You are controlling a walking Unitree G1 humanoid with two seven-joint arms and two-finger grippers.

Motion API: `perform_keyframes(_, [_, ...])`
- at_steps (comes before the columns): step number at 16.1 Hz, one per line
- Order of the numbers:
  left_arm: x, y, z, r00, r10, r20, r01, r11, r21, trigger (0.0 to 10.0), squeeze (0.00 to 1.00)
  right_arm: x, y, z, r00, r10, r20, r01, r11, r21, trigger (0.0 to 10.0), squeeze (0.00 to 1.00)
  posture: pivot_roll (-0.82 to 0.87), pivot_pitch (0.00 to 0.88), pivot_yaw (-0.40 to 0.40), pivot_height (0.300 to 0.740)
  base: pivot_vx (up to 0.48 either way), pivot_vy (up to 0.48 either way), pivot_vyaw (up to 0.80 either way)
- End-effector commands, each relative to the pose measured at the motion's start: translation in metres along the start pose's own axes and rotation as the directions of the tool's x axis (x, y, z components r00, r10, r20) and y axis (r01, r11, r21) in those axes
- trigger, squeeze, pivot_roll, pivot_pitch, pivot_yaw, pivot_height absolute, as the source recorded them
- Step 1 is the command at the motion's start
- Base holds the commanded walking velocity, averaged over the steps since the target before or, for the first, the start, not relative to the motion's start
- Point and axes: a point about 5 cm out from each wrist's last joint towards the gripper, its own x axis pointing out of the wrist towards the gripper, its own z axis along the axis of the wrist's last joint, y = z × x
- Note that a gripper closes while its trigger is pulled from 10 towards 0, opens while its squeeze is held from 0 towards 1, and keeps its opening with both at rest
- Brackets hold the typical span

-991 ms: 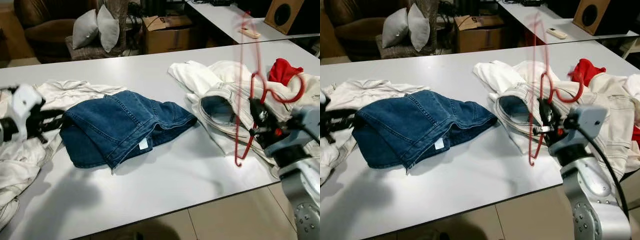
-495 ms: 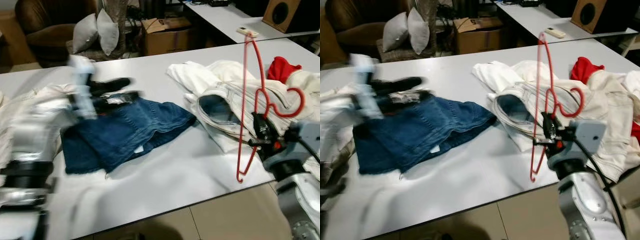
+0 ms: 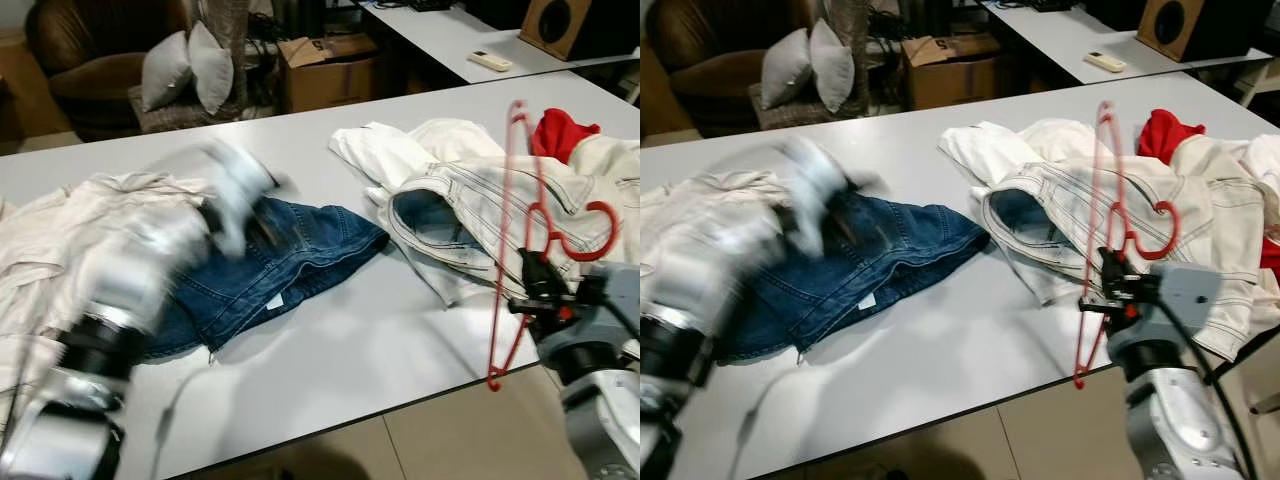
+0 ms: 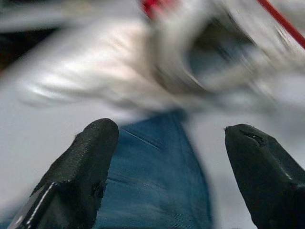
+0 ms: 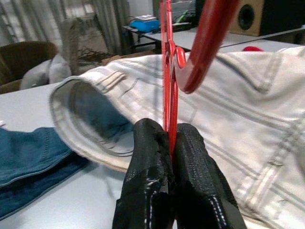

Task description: Hang hanger

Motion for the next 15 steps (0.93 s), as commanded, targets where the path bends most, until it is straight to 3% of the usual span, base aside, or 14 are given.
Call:
perform_keyframes(1, [0.001, -0.001, -0.01, 0.997, -0.002, -0.071, 0.005, 0.999, 0.039, 10.0, 0.0, -0.001, -0.001, -0.003, 1.0, -0.01, -0.013, 0.01, 1.0, -0.003, 10.0, 0.0, -0.09, 0.028, 0.073, 0.74, 0.0, 0.0, 0.0])
perform_keyframes(3, [0.002, 0.0, -0.023, 0.988, 0.029, -0.15, -0.016, 0.996, 0.089, 10.0, 0.0, -0.003, -0.001, -0.004, 1.0, -0.012, -0.016, 0.012, 1.0, -0.002, 10.0, 0.0, -0.09, 0.032, 0.076, 0.74, 0.0, 0.0, 0.0])
perform_keyframes(5, [0.005, 0.005, -0.031, 0.971, 0.122, -0.205, -0.089, 0.983, 0.163, 10.0, 0.0, -0.002, 0.001, -0.004, 1.0, -0.006, -0.017, 0.006, 1.0, -0.006, 10.0, 0.0, -0.09, 0.034, 0.079, 0.74, 0.0, 0.0, 0.0])
perform_keyframes(8, [0.006, 0.014, -0.041, 0.929, 0.247, -0.275, -0.146, 0.929, 0.341, 10.0, 0.0, -0.002, 0.003, -0.004, 1.0, -0.001, -0.017, 0.001, 1.0, -0.009, 10.0, 0.0, -0.09, 0.032, 0.081, 0.74, 0.0, 0.0, 0.0])
perform_keyframes(10, [0.006, 0.015, -0.044, 0.921, 0.255, -0.294, -0.127, 0.911, 0.393, 10.0, 0.0, -0.002, 0.003, -0.004, 1.0, 0.0, -0.016, 0.0, 1.0, -0.011, 10.0, 0.0, -0.09, 0.032, 0.081, 0.74, 0.0, 0.0, 0.0])
perform_keyframes(11, [0.005, 0.017, -0.042, 0.922, 0.266, -0.28, -0.138, 0.904, 0.405, 4.0, 0.0, -0.001, 0.003, -0.004, 1.0, 0.0, -0.014, 0.0, 1.0, -0.012, 10.0, 0.0, -0.09, 0.032, 0.081, 0.74, 0.0, 0.0, 0.0])
perform_keyframes(12, [0.005, 0.018, -0.038, 0.93, 0.267, -0.251, -0.153, 0.905, 0.396, 0.0, 0.0, -0.001, 0.004, -0.004, 1.0, 0.002, -0.013, -0.002, 1.0, -0.011, 10.0, 0.0, -0.09, 0.028, 0.079, 0.74, 0.0, 0.0, 0.0])
perform_keyframes(15, [0.006, 0.02, -0.032, 0.94, 0.265, -0.215, -0.16, 0.899, 0.408, 0.0, 0.0, -0.001, 0.006, -0.005, 1.0, 0.015, -0.017, -0.015, 1.0, -0.017, 10.0, 0.0, -0.08, 0.026, 0.08, 0.74, 0.0, 0.0, 0.0])
